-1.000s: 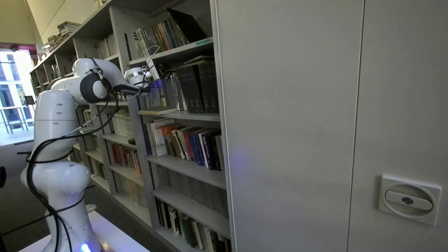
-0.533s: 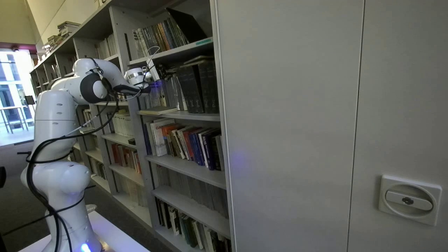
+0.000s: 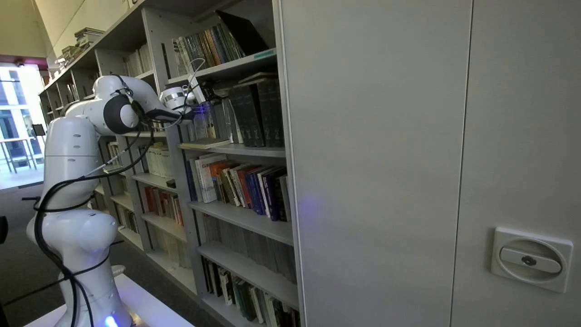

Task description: Remove a book from the top of the upright books and put it on top of the books stacked on the book shelf

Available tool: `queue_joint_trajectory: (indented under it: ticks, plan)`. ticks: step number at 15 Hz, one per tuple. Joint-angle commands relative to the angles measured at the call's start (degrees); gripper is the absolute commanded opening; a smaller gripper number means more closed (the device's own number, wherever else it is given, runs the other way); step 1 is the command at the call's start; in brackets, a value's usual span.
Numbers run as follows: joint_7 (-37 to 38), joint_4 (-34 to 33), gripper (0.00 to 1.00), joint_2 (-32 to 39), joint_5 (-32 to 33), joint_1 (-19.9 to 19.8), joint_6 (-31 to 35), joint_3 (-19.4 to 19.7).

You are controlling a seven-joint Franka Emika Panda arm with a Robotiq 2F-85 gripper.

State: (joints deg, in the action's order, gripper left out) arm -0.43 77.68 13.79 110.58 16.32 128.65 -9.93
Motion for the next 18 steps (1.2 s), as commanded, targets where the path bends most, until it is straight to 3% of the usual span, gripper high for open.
queue_joint_trajectory:
  ticks: [1, 5, 6, 7, 10, 15, 18]
  plan:
    - [-1.3, 0.9, 0.95, -0.3, 0.4, -0.4, 1.5, -0.1]
    - [-1.5, 1.3, 0.78, 0.1, 0.2, -0.4, 1.4, -0.1]
    - [-1.5, 1.4, 0.8, 0.1, 0.2, -0.4, 1.4, 0.0]
    - [-1.5, 1.6, 0.91, 0.2, 0.1, -0.5, 1.3, 0.0]
    - [-2.0, 1.6, 1.0, 0.2, 0.1, -0.2, 0.8, -0.1]
    - [-4.7, 1.3, 1.0, -1.3, -0.6, 0.1, -0.3, -0.3]
    - [-2.5, 0.4, 1.0, -2.0, -1.6, 0.4, -0.8, -0.8]
